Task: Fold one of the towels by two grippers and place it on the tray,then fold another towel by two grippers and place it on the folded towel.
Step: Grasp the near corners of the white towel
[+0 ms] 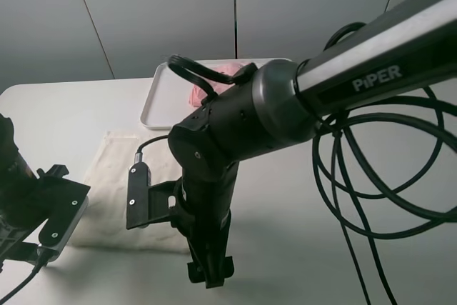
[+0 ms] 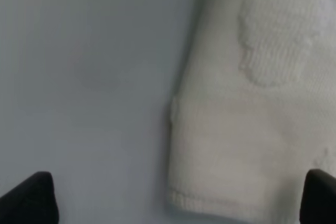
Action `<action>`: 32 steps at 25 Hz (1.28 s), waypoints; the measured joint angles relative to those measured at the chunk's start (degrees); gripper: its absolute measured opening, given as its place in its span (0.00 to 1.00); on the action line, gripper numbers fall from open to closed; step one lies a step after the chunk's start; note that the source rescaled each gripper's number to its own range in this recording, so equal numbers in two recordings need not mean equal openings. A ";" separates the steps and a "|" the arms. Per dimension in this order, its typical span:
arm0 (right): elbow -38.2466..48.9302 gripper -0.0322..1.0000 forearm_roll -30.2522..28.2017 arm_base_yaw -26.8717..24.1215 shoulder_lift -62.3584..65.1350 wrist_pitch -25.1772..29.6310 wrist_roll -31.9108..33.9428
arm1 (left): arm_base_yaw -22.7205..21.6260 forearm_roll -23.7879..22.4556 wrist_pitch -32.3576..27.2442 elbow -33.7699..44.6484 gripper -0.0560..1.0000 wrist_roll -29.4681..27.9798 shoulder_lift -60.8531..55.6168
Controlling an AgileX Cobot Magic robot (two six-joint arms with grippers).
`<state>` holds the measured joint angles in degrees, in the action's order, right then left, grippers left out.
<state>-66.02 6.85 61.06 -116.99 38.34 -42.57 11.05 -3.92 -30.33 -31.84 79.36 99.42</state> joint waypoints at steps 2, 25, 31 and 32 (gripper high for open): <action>0.00 1.00 -0.23 0.00 -0.34 0.00 1.02 | 0.00 0.00 0.00 0.00 0.93 0.00 0.00; -0.21 0.98 -4.66 1.12 -2.90 1.90 9.49 | 0.09 0.00 0.00 0.00 0.93 0.00 0.00; -0.21 0.65 -5.30 1.12 -3.00 1.17 11.31 | 0.09 0.00 0.00 0.00 0.93 0.00 0.00; -0.21 0.63 -5.30 1.12 -3.00 1.17 11.83 | 0.09 0.00 0.00 0.00 0.93 0.00 0.00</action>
<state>-66.23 1.55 62.18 -119.98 39.51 -30.74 11.14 -3.92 -30.33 -31.84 79.36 99.42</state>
